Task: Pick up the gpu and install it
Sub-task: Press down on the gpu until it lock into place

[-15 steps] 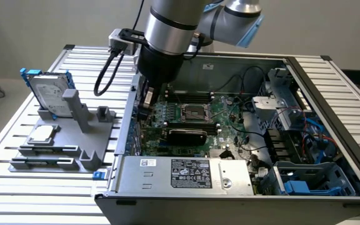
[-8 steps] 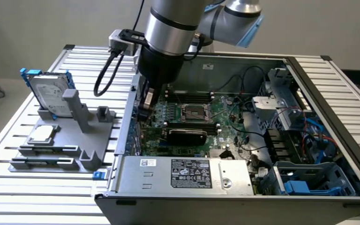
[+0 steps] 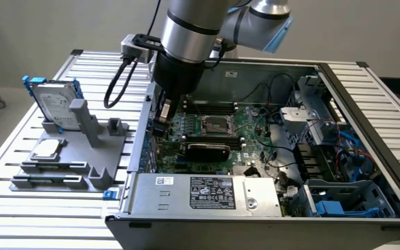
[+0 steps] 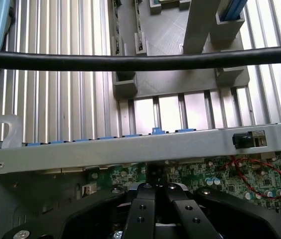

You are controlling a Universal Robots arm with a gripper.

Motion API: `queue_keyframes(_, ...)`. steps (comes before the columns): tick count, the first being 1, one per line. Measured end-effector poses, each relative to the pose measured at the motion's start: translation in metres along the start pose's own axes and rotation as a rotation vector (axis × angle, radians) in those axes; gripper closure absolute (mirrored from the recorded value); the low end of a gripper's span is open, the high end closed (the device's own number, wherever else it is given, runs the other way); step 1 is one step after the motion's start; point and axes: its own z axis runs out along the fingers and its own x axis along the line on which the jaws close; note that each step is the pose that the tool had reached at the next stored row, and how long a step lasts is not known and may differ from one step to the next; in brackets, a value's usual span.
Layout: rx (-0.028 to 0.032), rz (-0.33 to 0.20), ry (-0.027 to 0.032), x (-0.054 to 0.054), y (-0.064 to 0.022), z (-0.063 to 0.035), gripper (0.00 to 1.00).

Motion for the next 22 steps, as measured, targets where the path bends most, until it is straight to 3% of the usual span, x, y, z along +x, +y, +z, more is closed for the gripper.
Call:
queue_keyframes(8,0.0008,0.003,0.0081,-0.0002,-0.0002,0.001,0.89)
queue_keyframes(22,-0.001,0.013,0.0093,-0.0051,0.0003,0.0005,0.89)
